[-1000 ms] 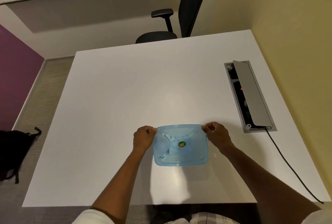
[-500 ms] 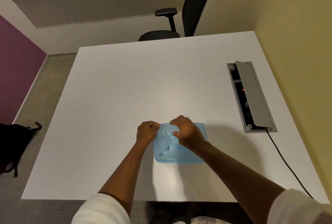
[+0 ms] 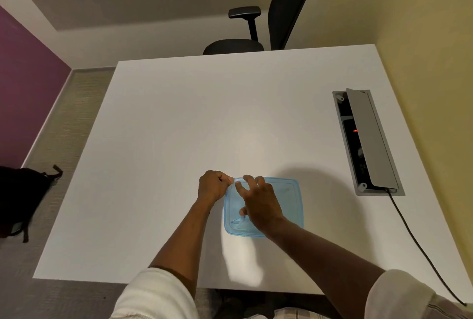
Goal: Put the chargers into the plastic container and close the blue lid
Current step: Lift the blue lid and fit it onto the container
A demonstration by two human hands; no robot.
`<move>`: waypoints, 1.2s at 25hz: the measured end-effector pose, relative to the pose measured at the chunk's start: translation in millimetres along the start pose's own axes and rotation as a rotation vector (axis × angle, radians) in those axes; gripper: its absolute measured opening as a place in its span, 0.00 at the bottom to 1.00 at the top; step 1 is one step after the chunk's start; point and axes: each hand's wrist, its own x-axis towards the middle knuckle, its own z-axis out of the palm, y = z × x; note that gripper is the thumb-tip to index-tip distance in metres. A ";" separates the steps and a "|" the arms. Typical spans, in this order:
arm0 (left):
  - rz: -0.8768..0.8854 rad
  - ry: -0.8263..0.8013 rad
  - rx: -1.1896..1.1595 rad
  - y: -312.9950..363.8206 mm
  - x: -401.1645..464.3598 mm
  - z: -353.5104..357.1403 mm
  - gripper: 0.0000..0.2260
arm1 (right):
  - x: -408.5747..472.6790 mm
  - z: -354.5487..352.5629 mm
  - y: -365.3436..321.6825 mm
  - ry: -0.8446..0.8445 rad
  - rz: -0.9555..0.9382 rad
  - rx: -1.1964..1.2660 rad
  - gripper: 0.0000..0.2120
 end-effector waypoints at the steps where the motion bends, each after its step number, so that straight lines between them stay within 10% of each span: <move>1: 0.008 -0.003 0.013 0.5 0.1 0.0 0.09 | -0.2 -0.2 -0.3 0.007 -0.002 -0.009 0.37; 13: 0.064 0.116 -0.039 -13.6 -30.3 3.9 0.11 | -13.1 -0.5 16.6 0.177 -0.054 0.266 0.36; 20: -0.004 0.068 -0.157 -65.9 -81.7 12.7 0.03 | -94.7 11.9 62.3 0.414 0.469 0.547 0.22; 30: -0.116 0.039 -0.340 -74.9 -93.5 25.4 0.06 | -120.0 21.0 90.6 0.149 0.816 1.113 0.06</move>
